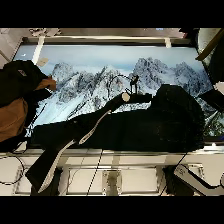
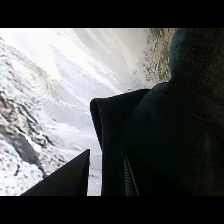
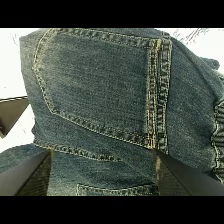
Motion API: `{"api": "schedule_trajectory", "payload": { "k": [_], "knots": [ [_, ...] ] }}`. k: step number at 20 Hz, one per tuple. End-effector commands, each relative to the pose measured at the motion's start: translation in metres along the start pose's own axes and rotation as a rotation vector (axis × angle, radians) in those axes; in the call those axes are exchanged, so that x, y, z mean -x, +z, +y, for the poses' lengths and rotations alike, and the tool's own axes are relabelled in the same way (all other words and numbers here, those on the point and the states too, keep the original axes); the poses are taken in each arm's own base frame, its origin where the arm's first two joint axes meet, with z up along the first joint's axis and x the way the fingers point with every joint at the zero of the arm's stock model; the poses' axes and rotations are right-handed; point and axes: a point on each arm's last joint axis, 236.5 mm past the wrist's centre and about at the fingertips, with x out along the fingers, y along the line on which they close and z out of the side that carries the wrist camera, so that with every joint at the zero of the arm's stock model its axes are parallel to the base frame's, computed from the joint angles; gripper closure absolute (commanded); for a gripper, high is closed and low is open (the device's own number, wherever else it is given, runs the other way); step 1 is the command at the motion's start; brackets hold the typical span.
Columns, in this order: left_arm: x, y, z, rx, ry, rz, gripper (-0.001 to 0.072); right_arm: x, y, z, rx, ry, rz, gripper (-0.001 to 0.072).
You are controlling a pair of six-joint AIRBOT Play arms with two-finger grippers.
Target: Fold the clothes and pants, and hang the long-sleeved shirts on hangers.
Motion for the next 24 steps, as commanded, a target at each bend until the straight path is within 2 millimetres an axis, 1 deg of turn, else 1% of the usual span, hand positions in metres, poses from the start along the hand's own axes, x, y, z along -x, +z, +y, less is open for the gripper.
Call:
{"api": "schedule_trajectory", "payload": {
  "k": [1,3,4,6,7,8,11,12,14,15,16,17,19,20,21,22,23,24],
  "knots": [
    [-0.003,-0.005,-0.002,0.006,0.001,0.000,0.0477,0.000,0.000,0.001,0.000,0.006,0.000,0.0042],
    [-0.008,-0.015,-0.003,0.019,-0.004,0.016,0.0482,0.000,0.000,0.002,0.000,0.006,0.000,0.0042],
    [-0.009,-0.017,-0.004,0.033,-0.009,0.018,0.0502,0.000,0.000,0.002,0.000,0.007,0.000,0.0042],
    [-0.010,-0.019,-0.005,0.034,-0.011,0.020,0.0547,0.000,0.000,0.002,0.000,0.007,-0.001,0.0042],
    [-0.010,-0.019,-0.005,0.034,-0.011,0.020,0.0551,0.000,0.000,0.002,0.000,0.007,-0.001,0.0042],
    [-0.010,-0.019,-0.005,0.034,-0.011,0.020,0.0574,0.000,0.001,0.001,0.000,0.006,-0.002,0.0042],
    [-0.011,-0.023,-0.008,0.031,-0.014,0.026,0.0589,0.000,0.005,-0.001,0.000,-0.002,-0.019,0.0042],
    [-0.012,-0.025,-0.011,0.029,-0.018,0.028,0.0692,0.000,0.005,-0.001,0.000,-0.004,-0.022,0.0042],
    [-0.012,-0.026,-0.012,0.027,-0.018,0.029,0.0689,0.000,0.006,-0.001,0.005,-0.005,-0.024,0.0042],
    [-0.011,-0.023,-0.011,0.028,-0.018,0.024,0.0690,0.000,0.006,-0.001,0.018,-0.006,-0.025,0.0042],
    [-0.007,-0.012,-0.008,0.032,-0.014,0.006,0.0690,0.000,0.006,-0.002,0.022,-0.007,-0.027,0.0042],
    [0.001,0.005,-0.003,0.037,-0.011,-0.018,0.0690,0.000,0.008,-0.003,0.023,-0.012,-0.033,0.0042],
    [0.026,0.053,0.009,0.038,0.003,-0.085,0.0691,0.000,0.010,-0.004,0.023,-0.018,-0.043,0.0042],
    [0.043,0.078,0.013,0.043,0.003,-0.116,0.0690,0.000,0.010,-0.005,0.024,-0.020,-0.042,0.0042],
    [0.058,0.098,0.016,0.046,0.002,-0.137,0.0691,0.000,0.010,-0.005,0.025,-0.022,-0.041,0.0042],
    [0.067,0.105,0.017,0.048,-0.002,-0.129,0.0690,0.000,0.010,-0.005,0.025,-0.022,-0.042,0.0042],
    [0.070,0.097,0.018,0.038,-0.012,-0.077,0.0690,0.000,0.010,-0.005,0.025,-0.023,-0.044,0.0042],
    [0.071,0.080,0.016,0.003,-0.025,0.004,0.0691,0.000,0.011,-0.005,0.024,-0.023,-0.044,0.0042]
  ]
}}
